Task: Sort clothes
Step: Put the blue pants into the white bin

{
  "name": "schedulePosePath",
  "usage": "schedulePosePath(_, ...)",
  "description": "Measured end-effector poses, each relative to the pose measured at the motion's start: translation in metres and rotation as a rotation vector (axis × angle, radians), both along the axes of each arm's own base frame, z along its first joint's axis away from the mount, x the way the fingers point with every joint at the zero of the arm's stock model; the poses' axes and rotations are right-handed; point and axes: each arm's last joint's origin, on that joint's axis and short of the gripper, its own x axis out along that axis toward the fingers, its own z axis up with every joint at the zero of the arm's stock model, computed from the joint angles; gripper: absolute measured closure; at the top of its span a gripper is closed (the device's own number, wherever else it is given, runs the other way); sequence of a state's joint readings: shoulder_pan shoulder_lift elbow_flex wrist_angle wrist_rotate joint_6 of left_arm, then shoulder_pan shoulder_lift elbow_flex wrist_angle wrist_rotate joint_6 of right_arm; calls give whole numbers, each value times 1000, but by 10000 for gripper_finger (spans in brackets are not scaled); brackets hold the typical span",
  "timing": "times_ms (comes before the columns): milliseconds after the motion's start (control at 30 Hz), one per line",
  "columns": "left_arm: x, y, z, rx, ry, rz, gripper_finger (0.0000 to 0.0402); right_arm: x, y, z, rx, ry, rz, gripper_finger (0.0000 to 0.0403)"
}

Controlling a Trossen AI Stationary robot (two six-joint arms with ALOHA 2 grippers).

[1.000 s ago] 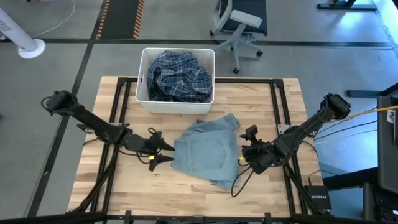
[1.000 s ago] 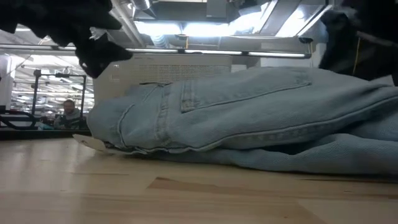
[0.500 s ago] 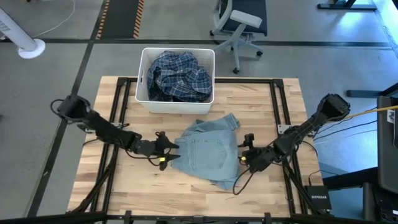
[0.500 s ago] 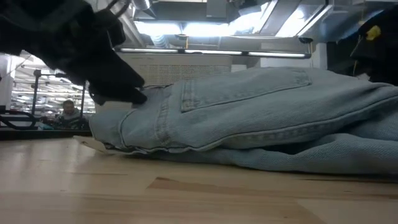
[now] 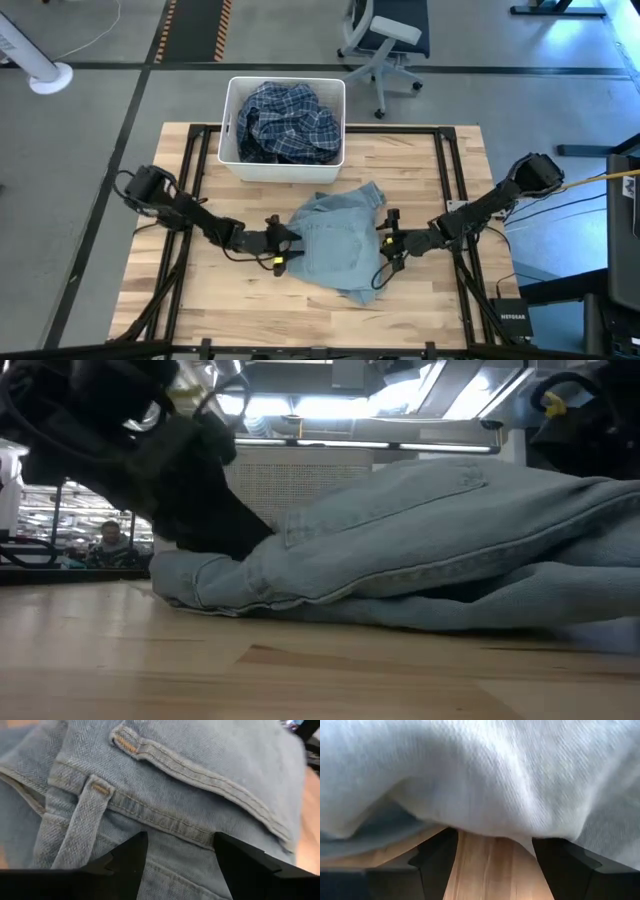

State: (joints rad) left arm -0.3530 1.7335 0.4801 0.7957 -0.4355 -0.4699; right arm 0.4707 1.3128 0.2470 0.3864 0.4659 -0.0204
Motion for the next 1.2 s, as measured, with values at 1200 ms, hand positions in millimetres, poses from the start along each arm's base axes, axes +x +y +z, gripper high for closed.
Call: schedulePosePath(1200,37,-7,12,144,-26,-49,176,78,13,14,-74,-52,166,128)
